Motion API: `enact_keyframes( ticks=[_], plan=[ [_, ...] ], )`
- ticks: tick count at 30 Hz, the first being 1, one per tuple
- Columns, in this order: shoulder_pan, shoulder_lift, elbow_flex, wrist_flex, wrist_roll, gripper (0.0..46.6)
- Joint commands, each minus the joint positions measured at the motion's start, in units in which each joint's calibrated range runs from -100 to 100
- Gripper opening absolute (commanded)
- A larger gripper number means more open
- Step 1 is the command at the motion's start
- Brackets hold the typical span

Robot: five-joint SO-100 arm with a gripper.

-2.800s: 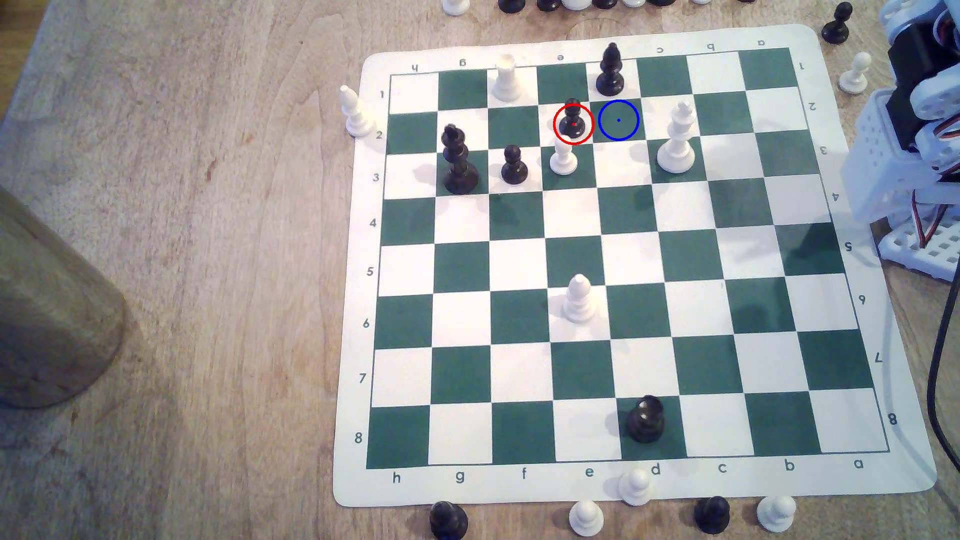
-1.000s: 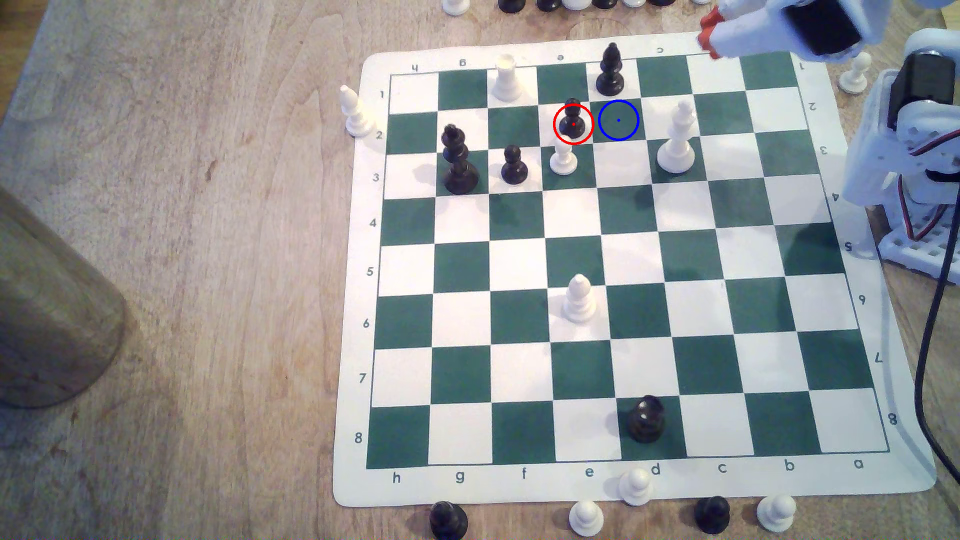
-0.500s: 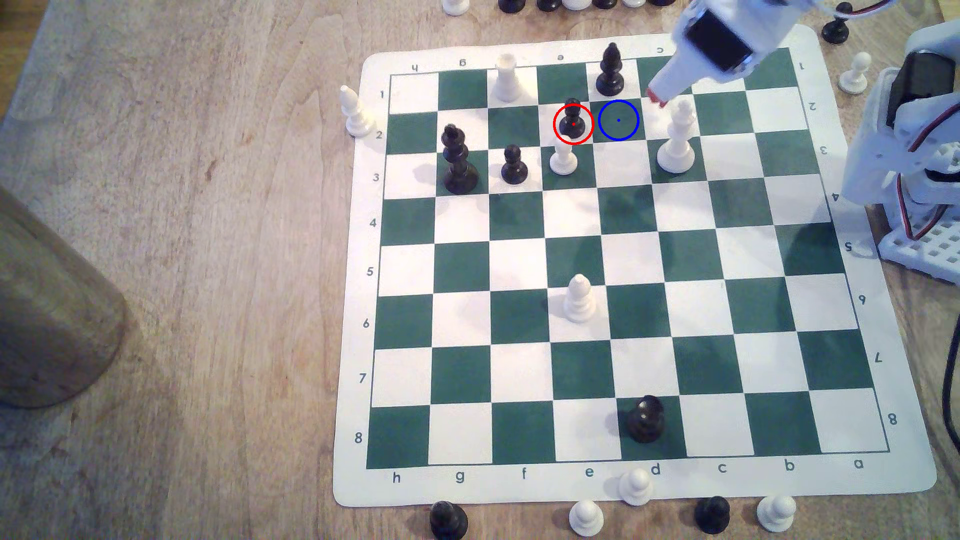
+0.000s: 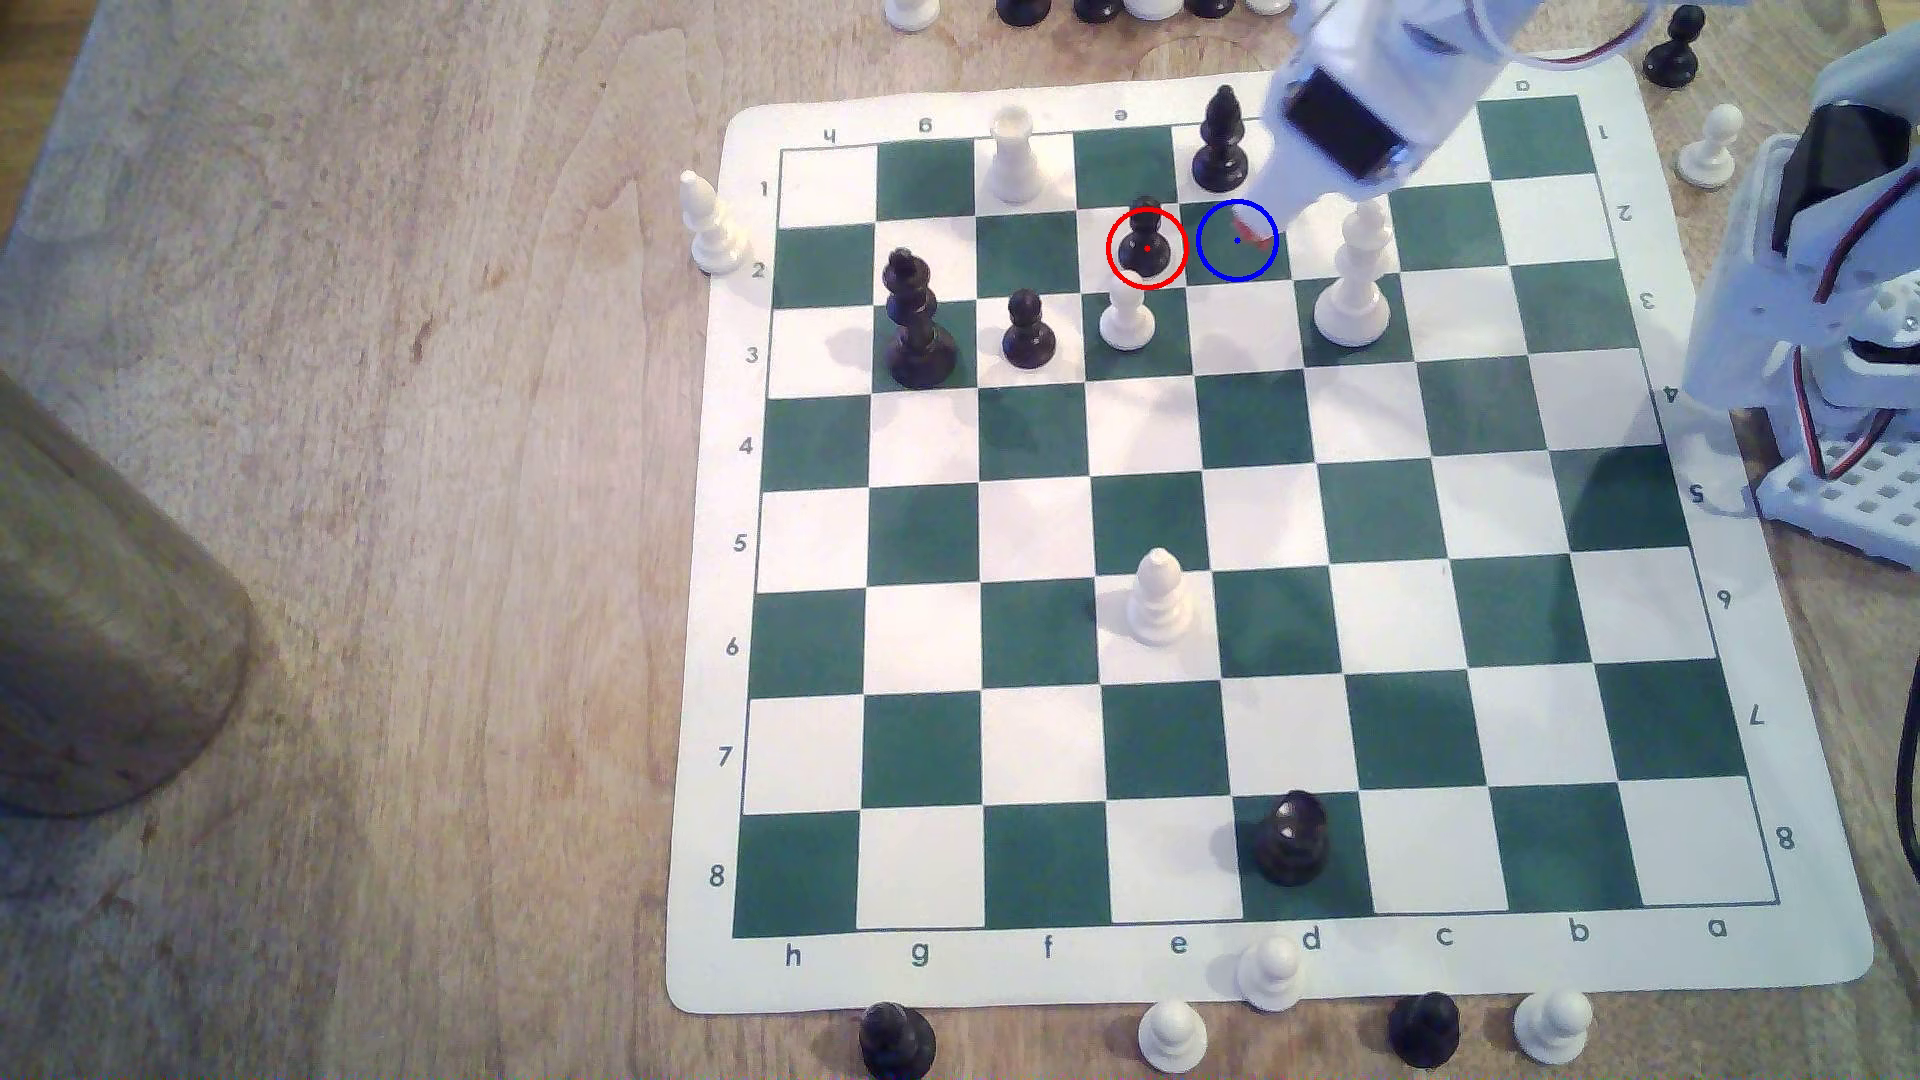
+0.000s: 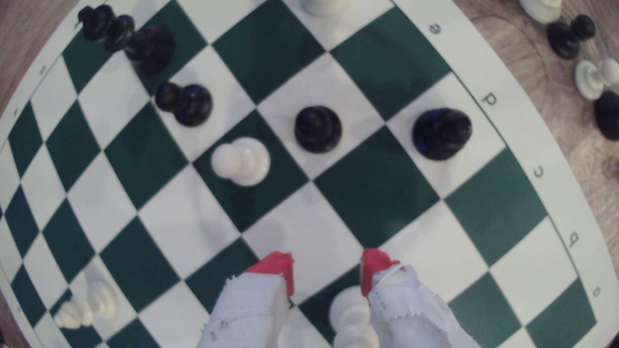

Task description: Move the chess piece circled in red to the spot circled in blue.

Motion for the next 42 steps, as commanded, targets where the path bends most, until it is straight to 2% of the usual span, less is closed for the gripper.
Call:
enact_keyframes(
  ticks=[1, 9, 11, 13, 32, 42],
  plan=[
    [0.07, 3.83, -8.58, -1.74, 0.00, 10.7],
    [-0.32, 9.77, -8.49, -6.74, -0.15, 10.2],
    [-0.40, 10.96, -8.31, -8.54, -0.24, 12.8],
    [-0.32, 11.98, -8.40, -9.44, -0.24, 13.0],
    [2.18, 22.93, -11.57, -17.71, 0.20, 13.8],
    [1.17, 23.61, -11.75, -20.50, -0.29, 13.0]
  ],
)
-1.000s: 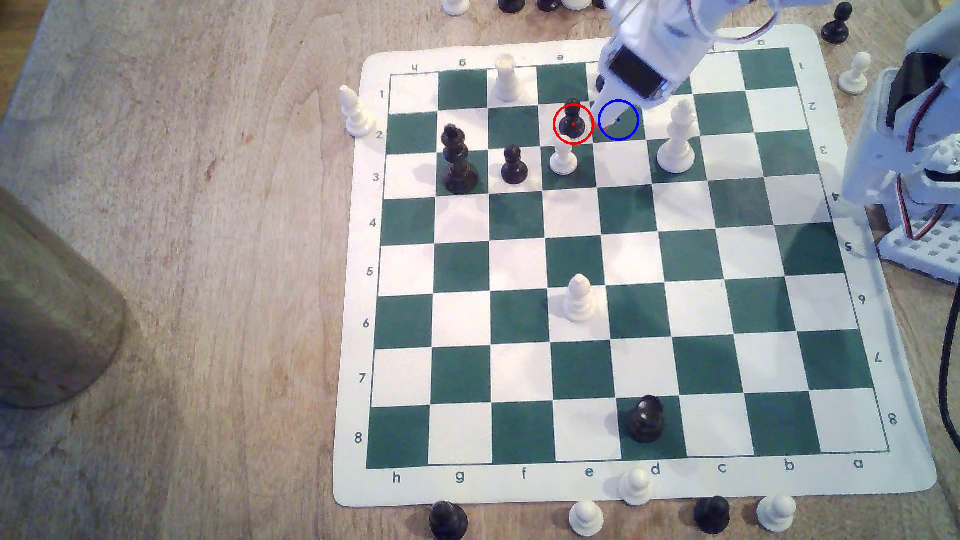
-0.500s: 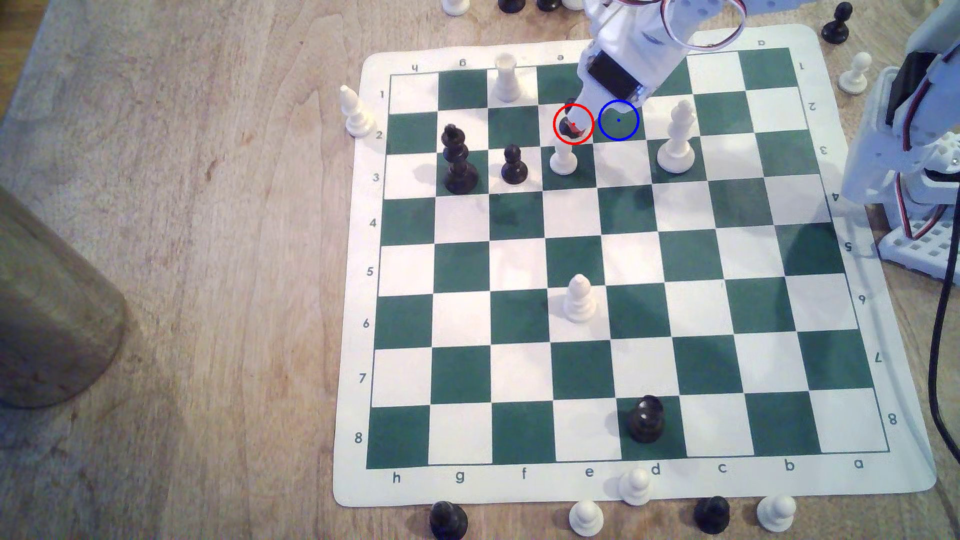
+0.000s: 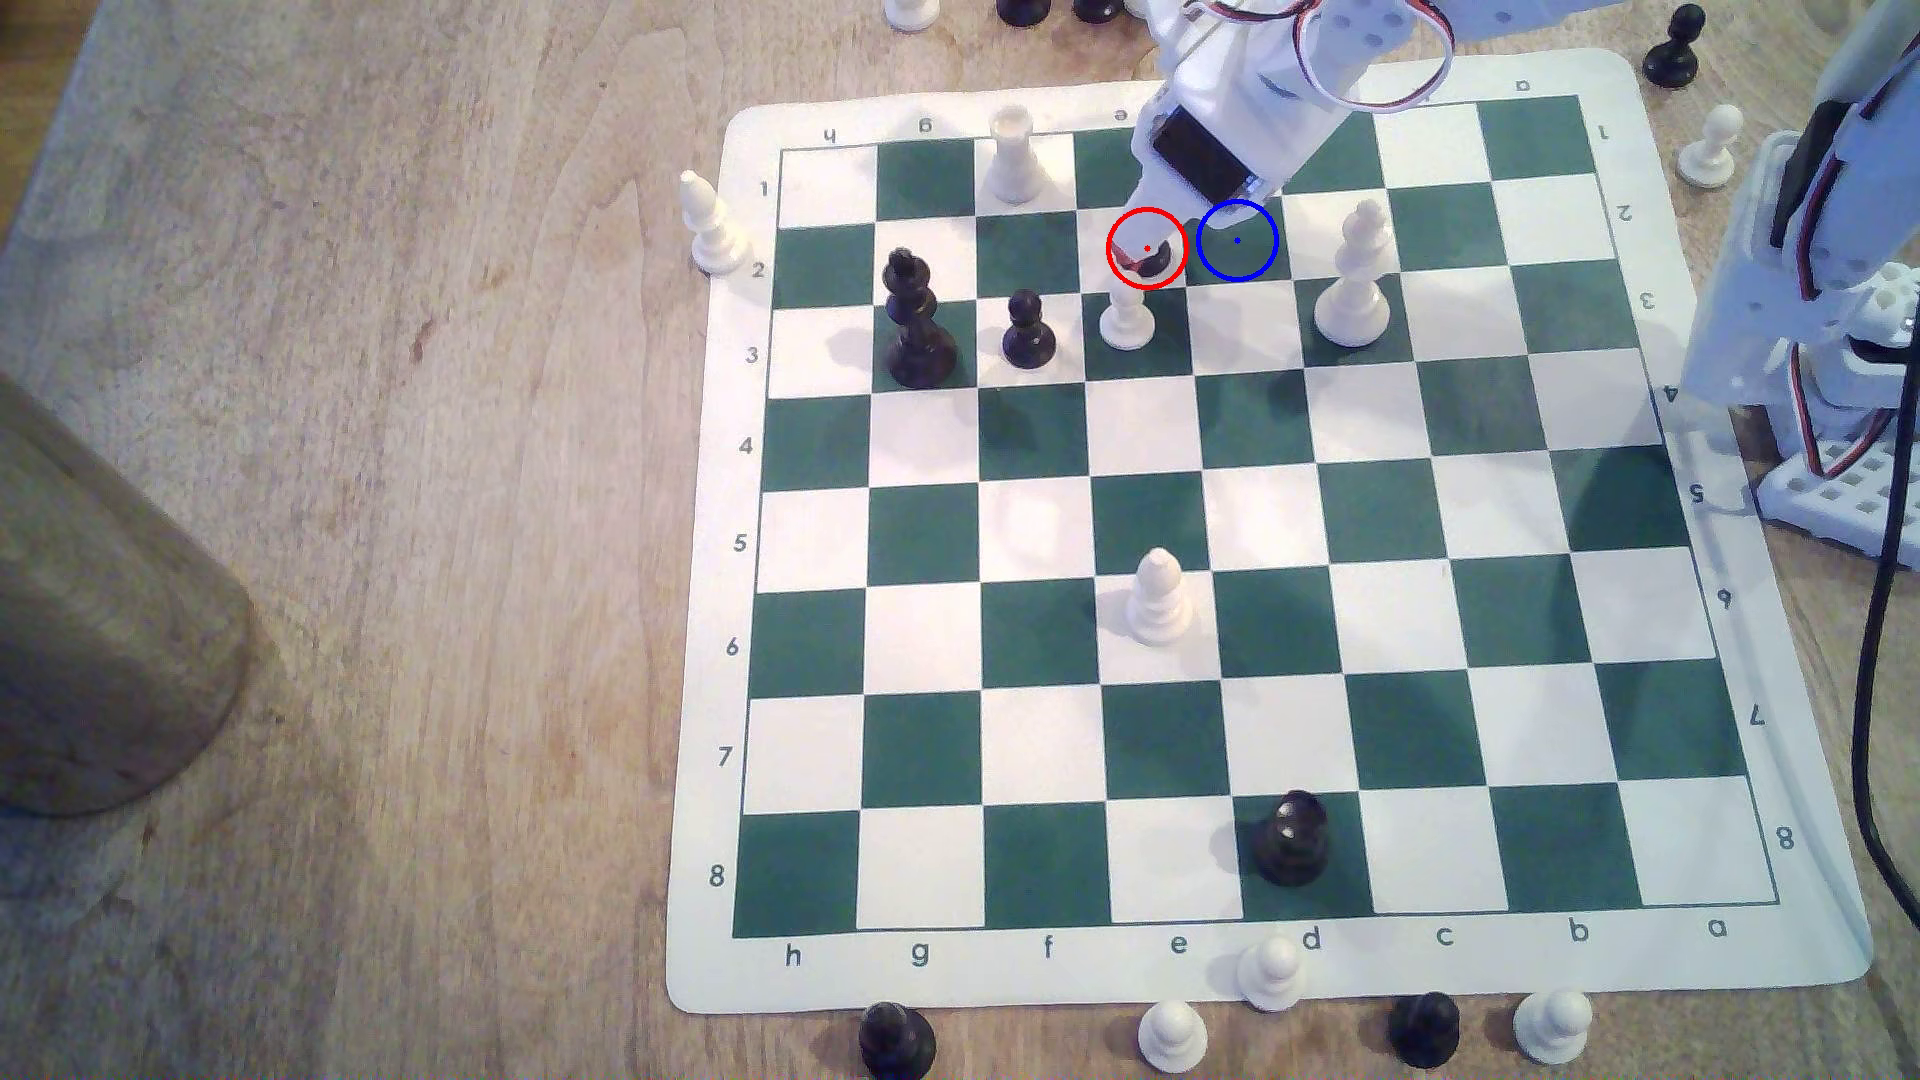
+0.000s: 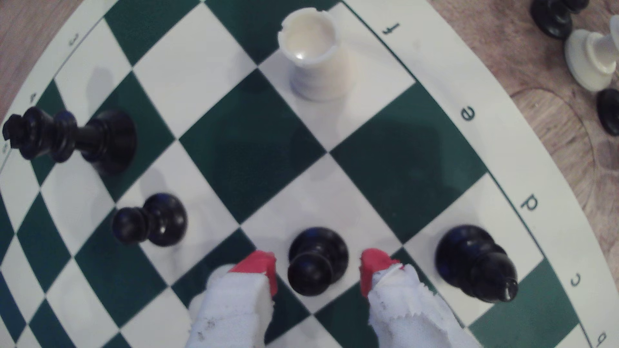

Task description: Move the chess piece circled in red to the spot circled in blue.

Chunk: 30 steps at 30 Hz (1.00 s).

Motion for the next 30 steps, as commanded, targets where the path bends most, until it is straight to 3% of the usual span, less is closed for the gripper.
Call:
enact_keyframes(
  ticks=[1, 12, 22, 30],
  plan=[
    [-0.75, -0.86, -5.07, -1.38, -0.39, 13.0],
    [-0.59, 0.59, -5.07, -2.61, -0.68, 11.6],
    [-0.91, 0.25, -5.07, -2.61, -0.49, 4.7],
    [-0.51, -1.70, -4.88, -2.61, -0.44, 3.2]
  ],
)
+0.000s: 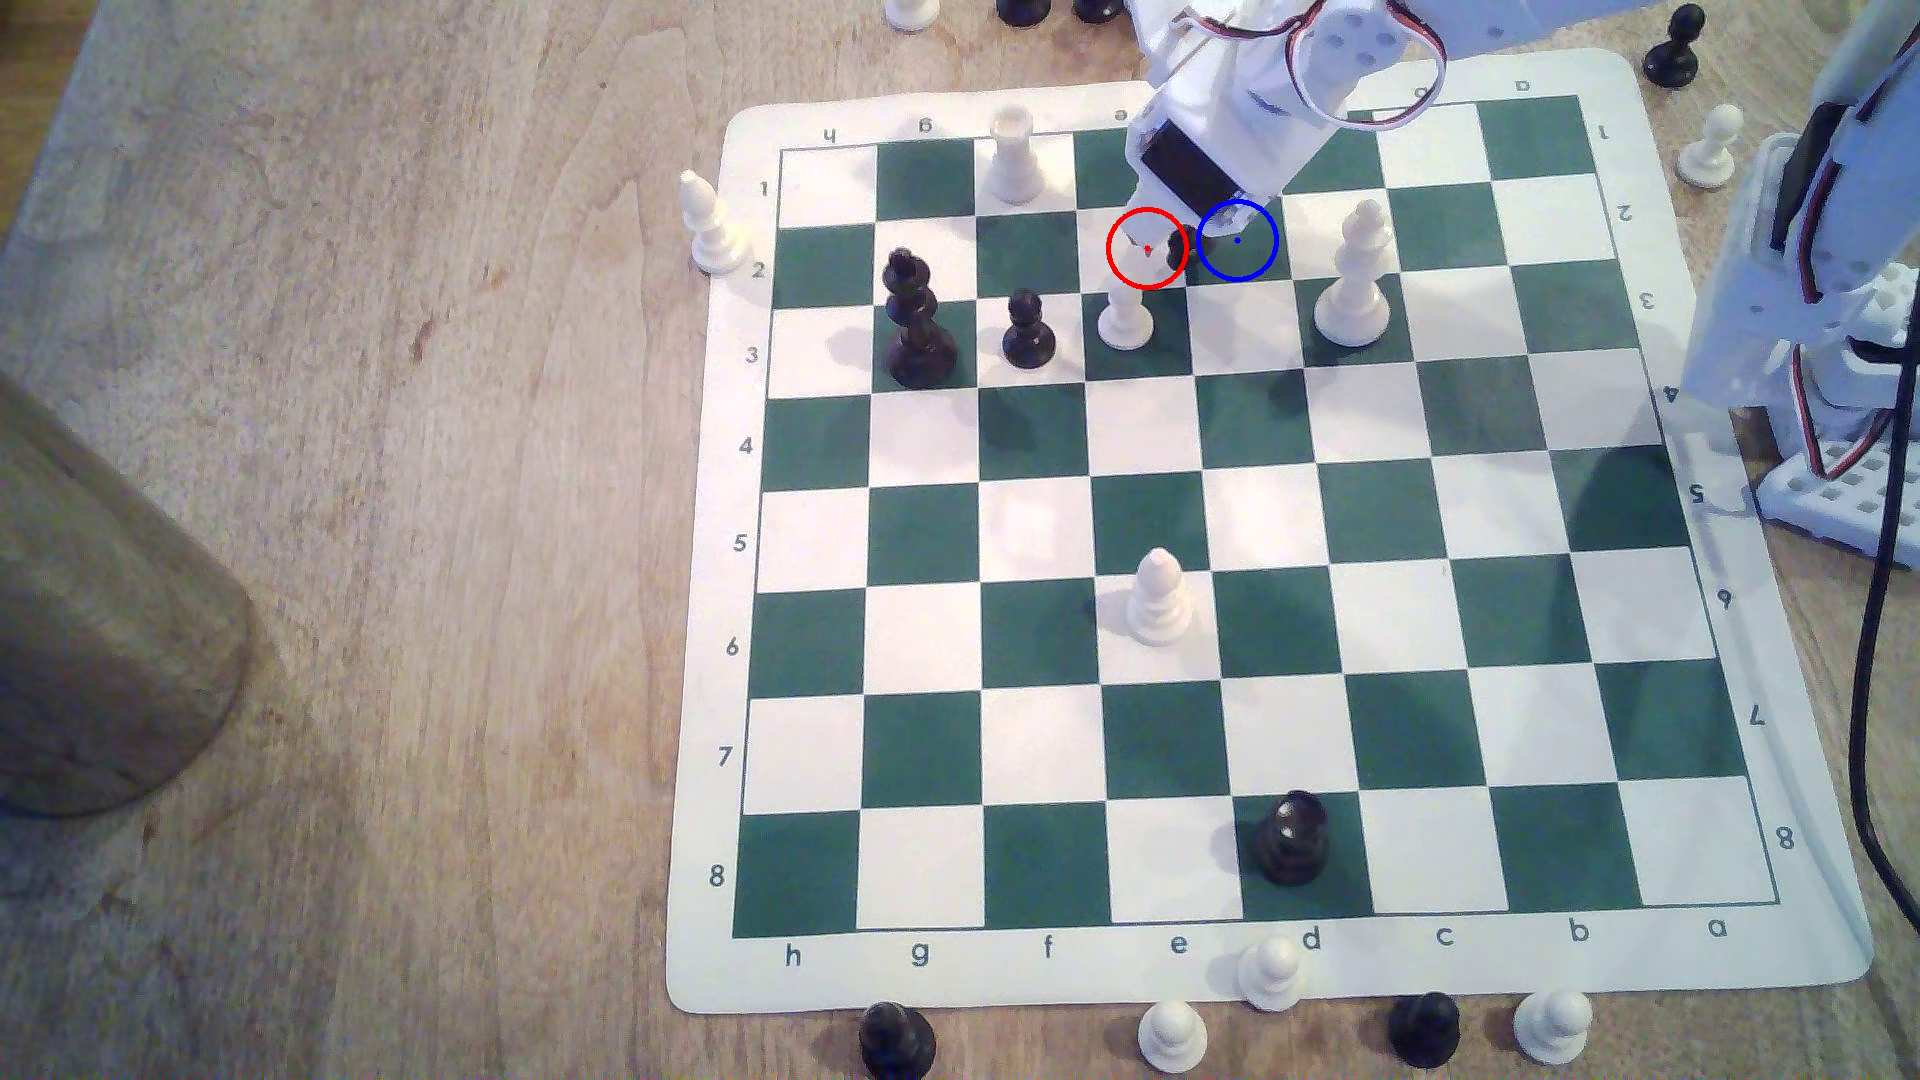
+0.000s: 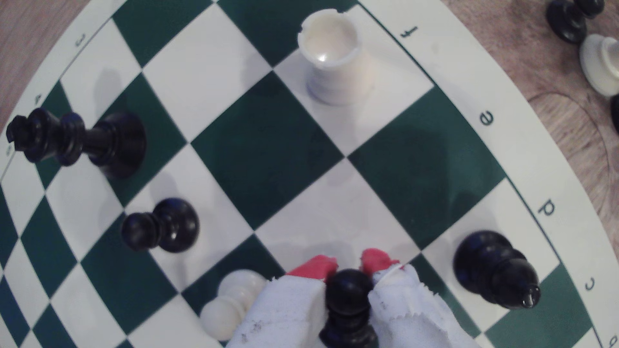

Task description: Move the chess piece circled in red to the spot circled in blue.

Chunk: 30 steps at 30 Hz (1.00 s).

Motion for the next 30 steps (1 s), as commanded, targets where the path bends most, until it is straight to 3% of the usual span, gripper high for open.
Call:
enact_keyframes(
  ticks=[1, 11, 19, 30],
  plan=[
    [0.76, -5.00, -4.88, -0.70, 0.29, 3.2],
    [2.01, -17.73, -2.71, 0.04, 0.00, 2.7],
    [1.47, -34.88, 14.88, -0.94, 0.59, 2.6],
    [1.78, -33.60, 25.49, -9.38, 1.17, 2.6]
  ],
)
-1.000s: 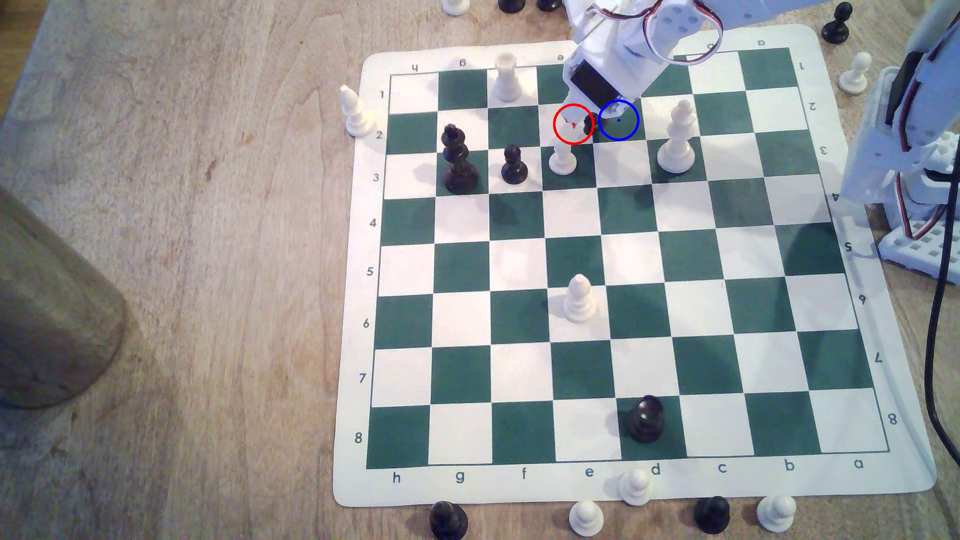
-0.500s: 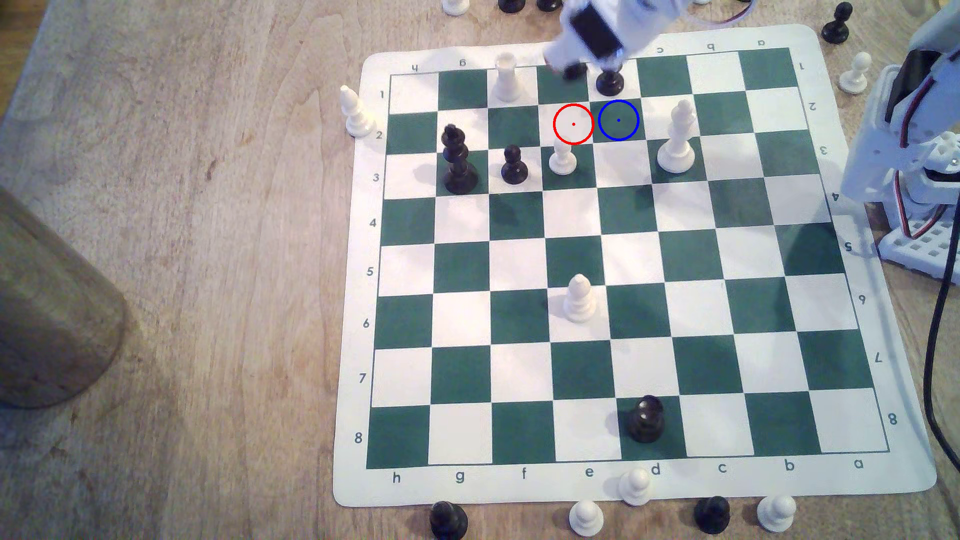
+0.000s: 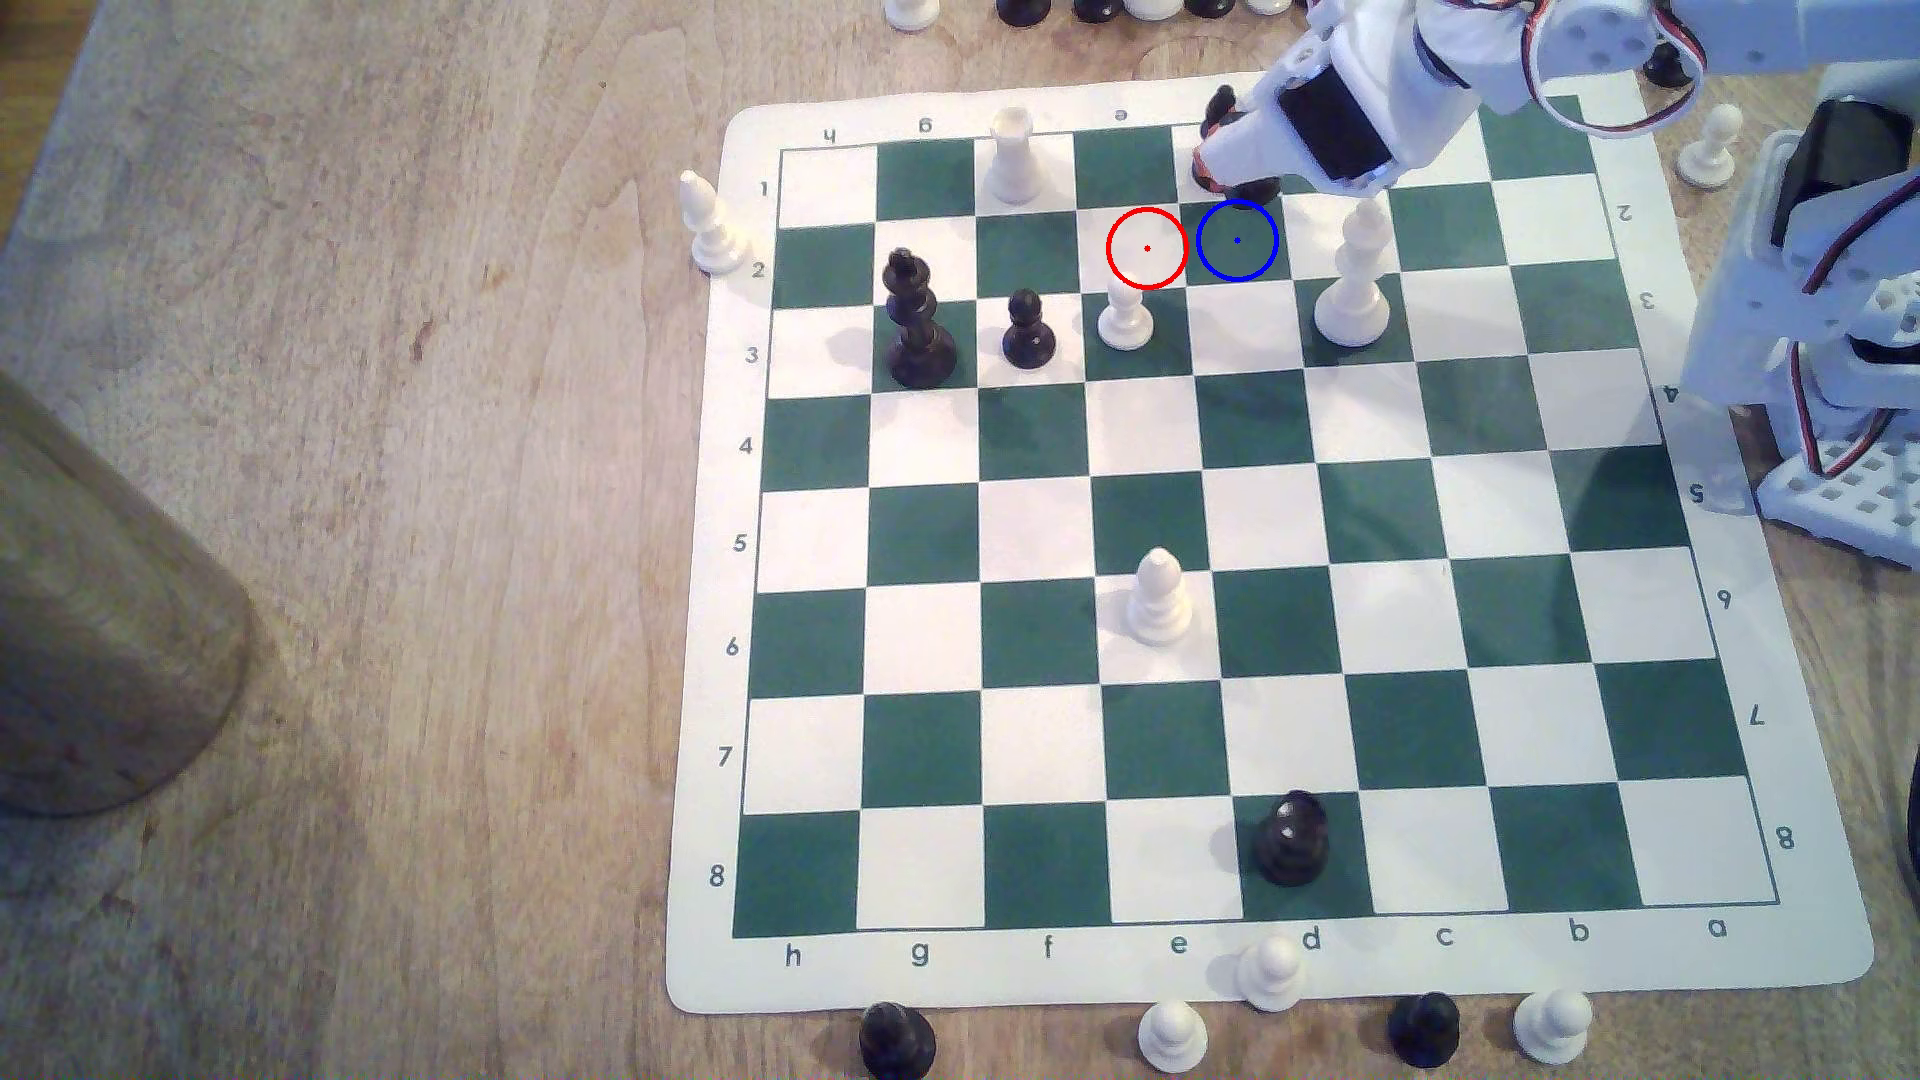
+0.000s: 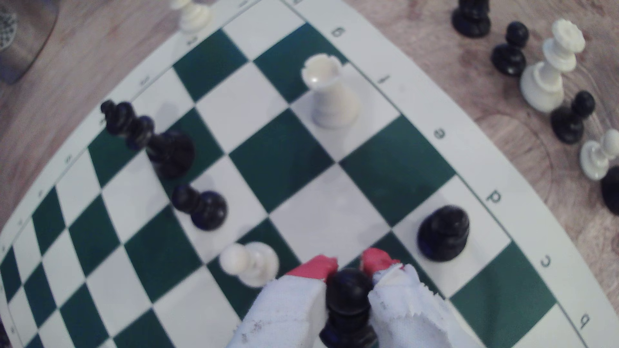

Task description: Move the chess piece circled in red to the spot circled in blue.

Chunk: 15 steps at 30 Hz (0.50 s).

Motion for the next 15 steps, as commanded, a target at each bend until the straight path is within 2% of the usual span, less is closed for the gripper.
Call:
enact_keyframes(
  ticks=[1, 15],
  plan=[
    [0.38, 2.44, -0.99, -4.70, 0.29, 2.6],
    [2.96, 14.07, 0.00, -14.28, 2.25, 2.8]
  ],
)
